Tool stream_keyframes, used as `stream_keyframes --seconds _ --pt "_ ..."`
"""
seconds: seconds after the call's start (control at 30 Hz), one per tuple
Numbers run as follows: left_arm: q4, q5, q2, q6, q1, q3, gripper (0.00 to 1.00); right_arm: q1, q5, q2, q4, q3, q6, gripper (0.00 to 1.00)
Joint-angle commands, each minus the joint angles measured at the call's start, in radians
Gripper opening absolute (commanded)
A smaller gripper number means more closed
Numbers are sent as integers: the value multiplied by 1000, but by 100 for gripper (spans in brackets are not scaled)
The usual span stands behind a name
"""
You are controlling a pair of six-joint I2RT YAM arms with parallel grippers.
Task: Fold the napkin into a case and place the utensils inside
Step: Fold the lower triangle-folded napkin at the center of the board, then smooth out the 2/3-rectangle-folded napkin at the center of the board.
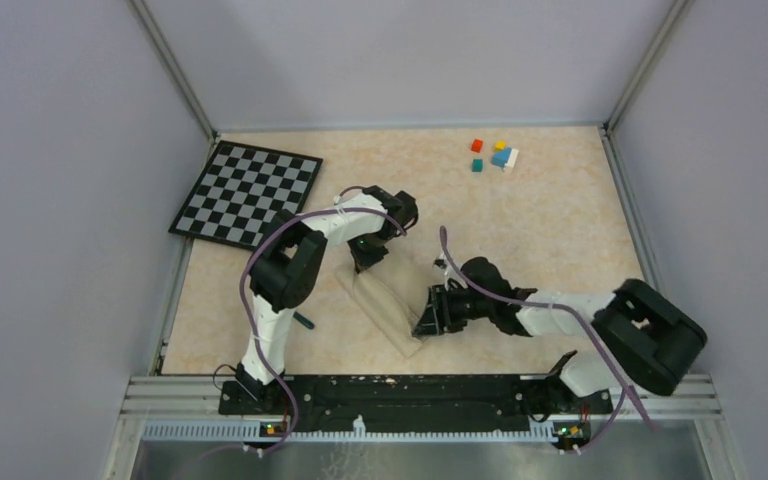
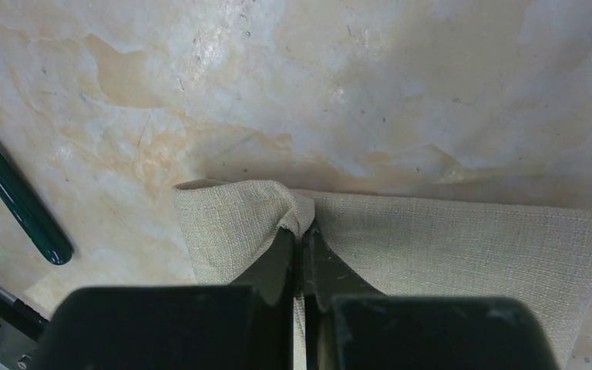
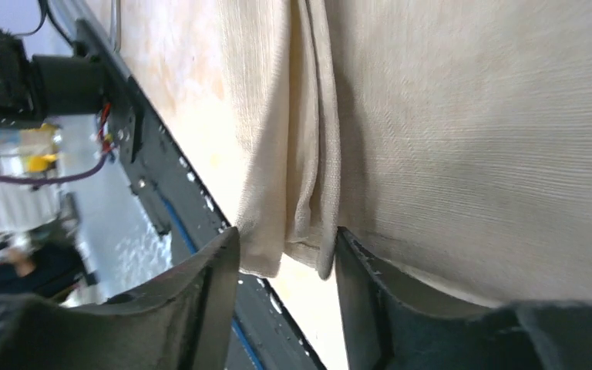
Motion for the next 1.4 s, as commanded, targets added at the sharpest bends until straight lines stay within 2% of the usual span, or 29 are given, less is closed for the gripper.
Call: stream_keyframes --seconds 0.0,0.07,0.13,0.23,0.37,0.47,0.57,0.7,0.77,0.9,0.93,1.03,1.1,1.2,1.27,1.37 --pt "53 -40 -2 7 15 -31 0 8 250 -203 -404 108 -200 52" --pt "60 -33 -3 8 14 -37 0 8 295 -271 -430 127 -234 56" --pt "63 -27 -2 10 14 -38 0 8 239 -288 -327 121 -239 61" --pt "64 -28 -6 15 13 -40 0 10 80 -165 -186 166 -218 61" --pt "68 -30 -17 25 13 -46 0 11 -42 22 33 196 -116 48" --pt "88 -20 -30 46 12 -53 0 11 -46 103 134 168 -56 41" --pt "122 0 -43 76 11 -63 2 9 1 152 143 139 -40 35" --pt "167 51 -79 137 11 -61 20 -1 35 180 183 86 2 24" --pt "186 69 -123 171 13 -64 35 -2 52 184 190 69 10 23" --pt "280 138 -242 349 13 -79 90 -1 63 203 190 60 8 22" --pt "302 156 -282 382 12 -94 97 -1 63 205 190 60 8 22" --pt "404 216 -435 492 19 -203 99 -2 68 198 171 66 2 22" --pt "493 301 -566 540 62 -305 99 -2 72 189 159 67 -2 21" --pt "697 537 -722 600 178 -505 98 -3 88 175 138 65 -8 19" --pt "836 668 -812 596 277 -657 93 -3 101 164 124 59 -7 16" --pt "1018 839 -888 575 395 -836 76 -2 146 138 84 46 7 5"
